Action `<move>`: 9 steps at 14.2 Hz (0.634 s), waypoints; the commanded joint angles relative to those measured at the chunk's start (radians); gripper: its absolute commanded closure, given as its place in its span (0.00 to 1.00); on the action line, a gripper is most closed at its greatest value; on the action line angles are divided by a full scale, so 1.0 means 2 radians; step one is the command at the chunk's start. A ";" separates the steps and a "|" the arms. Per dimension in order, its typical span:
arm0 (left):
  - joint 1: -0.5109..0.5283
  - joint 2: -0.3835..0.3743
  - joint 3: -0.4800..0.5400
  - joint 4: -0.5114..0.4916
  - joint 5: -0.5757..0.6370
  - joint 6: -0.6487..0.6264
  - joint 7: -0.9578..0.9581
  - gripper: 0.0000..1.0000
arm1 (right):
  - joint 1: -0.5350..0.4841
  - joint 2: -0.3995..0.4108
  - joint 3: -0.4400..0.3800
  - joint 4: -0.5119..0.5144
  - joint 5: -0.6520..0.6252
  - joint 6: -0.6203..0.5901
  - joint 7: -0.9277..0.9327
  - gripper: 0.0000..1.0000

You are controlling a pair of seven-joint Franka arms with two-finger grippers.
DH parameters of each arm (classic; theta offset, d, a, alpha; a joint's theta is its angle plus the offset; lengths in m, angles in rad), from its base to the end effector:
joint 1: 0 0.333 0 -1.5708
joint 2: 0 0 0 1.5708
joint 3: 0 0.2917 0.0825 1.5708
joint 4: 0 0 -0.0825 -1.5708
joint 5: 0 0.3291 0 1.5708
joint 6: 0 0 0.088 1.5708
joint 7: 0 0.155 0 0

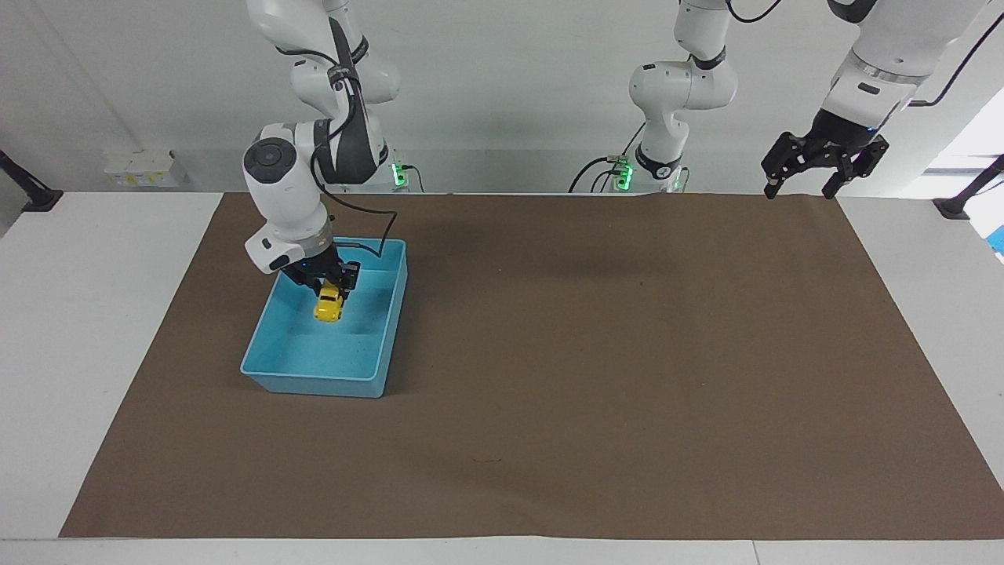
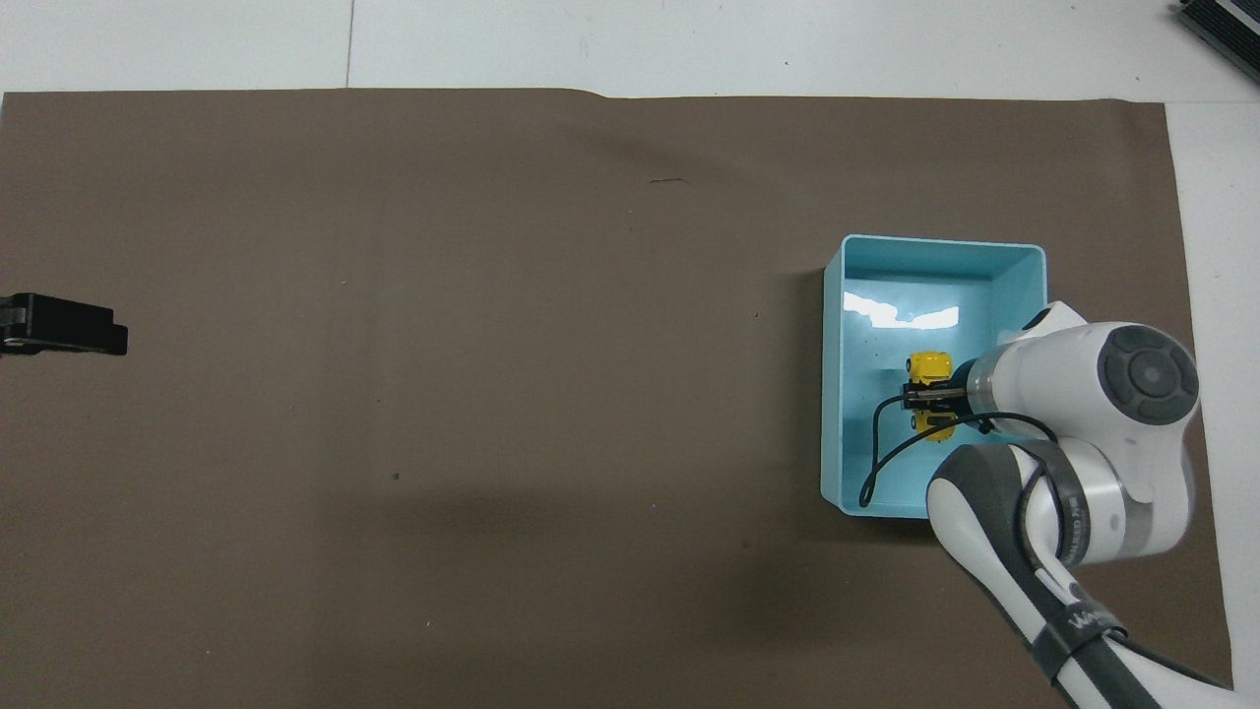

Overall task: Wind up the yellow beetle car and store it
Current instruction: 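Lower the car into the blue bin and open the right gripper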

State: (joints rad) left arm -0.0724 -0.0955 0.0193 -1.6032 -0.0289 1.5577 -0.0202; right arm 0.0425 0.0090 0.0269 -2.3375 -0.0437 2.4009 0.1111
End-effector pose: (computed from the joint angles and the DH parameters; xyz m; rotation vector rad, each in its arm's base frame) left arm 0.4723 -0.0292 0.5840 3.1077 -0.0529 0.0759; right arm 0.4731 0.0312 0.3024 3.1152 -0.0160 0.0886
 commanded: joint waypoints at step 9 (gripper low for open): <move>0.007 -0.003 -0.004 -0.001 0.004 -0.003 0.002 0.00 | -0.001 -0.001 0.003 -0.034 0.014 0.064 -0.016 0.00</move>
State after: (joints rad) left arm -0.0724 -0.0955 0.0193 -1.6032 -0.0289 1.5577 -0.0202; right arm 0.0474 0.0187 0.0285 -2.4386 -0.0437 2.5568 0.1108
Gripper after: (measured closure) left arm 0.000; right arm 0.044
